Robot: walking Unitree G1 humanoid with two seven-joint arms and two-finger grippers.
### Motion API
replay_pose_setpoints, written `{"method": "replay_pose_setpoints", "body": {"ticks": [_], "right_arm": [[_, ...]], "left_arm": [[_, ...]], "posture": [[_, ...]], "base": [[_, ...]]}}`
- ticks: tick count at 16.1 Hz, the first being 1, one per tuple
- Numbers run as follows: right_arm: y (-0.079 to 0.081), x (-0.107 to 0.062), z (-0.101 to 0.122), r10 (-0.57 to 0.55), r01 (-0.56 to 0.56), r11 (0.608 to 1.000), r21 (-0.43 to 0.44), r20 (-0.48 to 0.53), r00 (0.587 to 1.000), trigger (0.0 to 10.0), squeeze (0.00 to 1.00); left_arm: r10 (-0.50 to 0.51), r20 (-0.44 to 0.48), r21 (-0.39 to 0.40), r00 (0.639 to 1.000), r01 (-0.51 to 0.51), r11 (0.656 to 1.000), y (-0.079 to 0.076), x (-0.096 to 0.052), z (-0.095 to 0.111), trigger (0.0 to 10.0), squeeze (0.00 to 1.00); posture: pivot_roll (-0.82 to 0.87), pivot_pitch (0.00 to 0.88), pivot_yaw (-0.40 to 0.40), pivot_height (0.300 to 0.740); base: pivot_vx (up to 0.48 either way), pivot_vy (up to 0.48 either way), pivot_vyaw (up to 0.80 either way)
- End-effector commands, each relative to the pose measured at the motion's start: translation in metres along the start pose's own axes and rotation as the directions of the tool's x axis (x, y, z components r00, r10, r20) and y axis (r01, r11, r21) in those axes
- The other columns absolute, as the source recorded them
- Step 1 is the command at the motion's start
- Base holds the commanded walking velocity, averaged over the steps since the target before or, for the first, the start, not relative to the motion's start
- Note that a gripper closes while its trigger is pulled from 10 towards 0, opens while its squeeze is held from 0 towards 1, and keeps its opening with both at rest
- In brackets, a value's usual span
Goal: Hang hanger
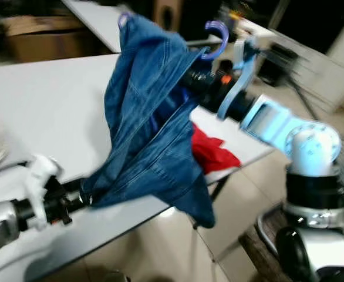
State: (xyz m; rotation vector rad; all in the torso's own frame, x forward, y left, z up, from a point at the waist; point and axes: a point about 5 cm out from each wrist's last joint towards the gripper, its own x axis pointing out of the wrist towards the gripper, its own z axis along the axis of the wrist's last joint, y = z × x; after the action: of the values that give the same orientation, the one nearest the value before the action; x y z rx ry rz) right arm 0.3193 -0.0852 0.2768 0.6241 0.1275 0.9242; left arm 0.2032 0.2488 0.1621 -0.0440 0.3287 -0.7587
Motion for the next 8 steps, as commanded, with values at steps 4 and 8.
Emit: {"method": "replay_pose_setpoints", "body": {"ticks": [4,8], "right_arm": [[0.006,0.000,0.006,0.049,-0.048,0.998,-0.044,0.006,0.999,10.0,0.00],[0.007,-0.004,0.002,0.068,-0.070,0.993,-0.093,-0.019,0.997,10.0,0.00]], "left_arm": [[-0.210,0.211,-0.012,0.955,0.217,0.976,-0.028,0.000,0.035,10.0,1.00],[-0.290,0.265,0.092,0.920,0.275,0.957,-0.040,-0.004,0.078,10.0,1.00]], "posture": [[-0.03,0.000,-0.147,0.740],[0.00,0.000,-0.168,0.740]], "base": [[0.000,0.000,0.79],[0.000,0.000,0.77]]}}
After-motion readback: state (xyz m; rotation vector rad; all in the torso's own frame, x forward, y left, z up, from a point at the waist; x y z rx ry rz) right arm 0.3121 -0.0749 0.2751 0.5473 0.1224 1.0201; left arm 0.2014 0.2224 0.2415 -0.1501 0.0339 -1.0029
